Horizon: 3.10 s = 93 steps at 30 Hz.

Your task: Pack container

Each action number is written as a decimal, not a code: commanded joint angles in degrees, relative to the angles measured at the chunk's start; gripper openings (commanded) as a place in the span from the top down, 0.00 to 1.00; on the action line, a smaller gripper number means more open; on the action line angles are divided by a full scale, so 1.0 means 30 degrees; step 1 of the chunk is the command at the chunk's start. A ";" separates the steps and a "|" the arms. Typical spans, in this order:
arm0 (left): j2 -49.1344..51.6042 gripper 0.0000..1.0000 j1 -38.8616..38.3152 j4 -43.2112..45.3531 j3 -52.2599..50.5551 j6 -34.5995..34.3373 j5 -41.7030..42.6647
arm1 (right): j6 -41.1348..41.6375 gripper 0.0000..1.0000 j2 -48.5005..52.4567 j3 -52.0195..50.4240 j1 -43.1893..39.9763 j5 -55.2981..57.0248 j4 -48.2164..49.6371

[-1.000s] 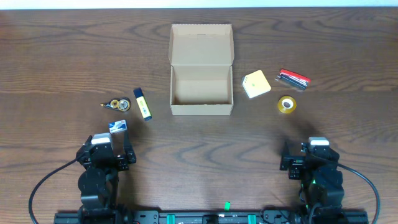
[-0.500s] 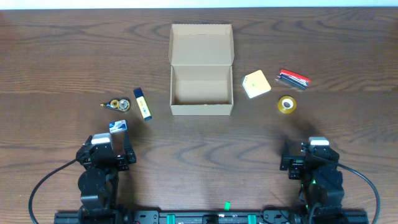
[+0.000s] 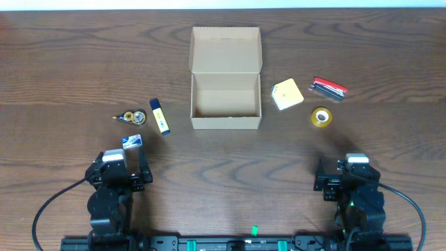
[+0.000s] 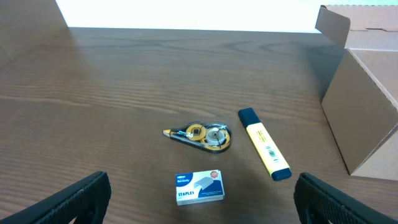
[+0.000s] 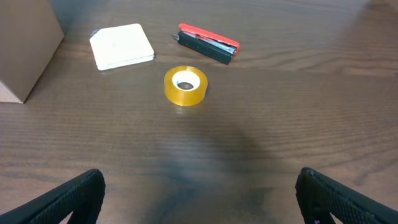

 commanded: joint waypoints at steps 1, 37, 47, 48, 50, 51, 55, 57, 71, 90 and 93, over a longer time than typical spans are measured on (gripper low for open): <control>-0.0102 0.05 0.0058 -0.0437 -0.0313 -0.0058 0.0342 | 0.0197 0.01 -0.0211 -0.0036 -0.0153 -0.0146 -0.0131; -0.0102 0.05 0.0058 -0.0437 -0.0313 -0.0058 0.0342 | 1.0659 0.01 -0.0211 -0.0044 -0.0153 -0.9872 0.1260; -0.0102 0.05 0.0058 -0.0437 -0.0313 -0.0058 0.0342 | 1.3325 0.01 -0.0175 -0.0036 -0.0153 -1.4171 0.5989; -0.0102 0.05 0.0058 -0.0437 -0.0313 -0.0058 0.0342 | 1.3318 0.01 -0.0073 -0.0036 -0.0153 -1.4149 0.6965; -0.0102 0.05 0.0058 -0.0437 -0.0313 -0.0058 0.0342 | 1.2939 0.01 0.0452 -0.0015 -0.0160 -1.3988 0.8808; -0.0102 0.05 0.0058 -0.0437 -0.0313 -0.0058 0.0342 | 1.2677 0.01 0.0889 0.0109 -0.0160 -1.3916 0.9260; -0.0102 0.05 0.0058 -0.0437 -0.0313 -0.0058 0.0342 | 1.0069 0.01 0.4415 0.1588 -0.0168 -1.3610 0.9122; -0.0102 0.05 0.0058 -0.0437 -0.0313 -0.0058 0.0342 | 0.8706 0.01 0.6564 0.2579 -0.0175 -1.3325 0.9114; -0.0102 0.05 0.0058 -0.0437 -0.0313 -0.0058 0.0342 | -0.0663 0.01 2.4166 1.4192 -0.0175 -0.9224 0.5552; -0.0102 0.05 0.0058 -0.0437 -0.0313 -0.0058 0.0342 | -0.4532 0.01 3.4687 2.2272 0.1078 -0.4437 -0.0197; -0.0102 0.05 0.0058 -0.0437 -0.0313 -0.0058 0.0342 | -0.4626 0.01 3.5459 2.2272 0.1158 -0.4116 -0.0015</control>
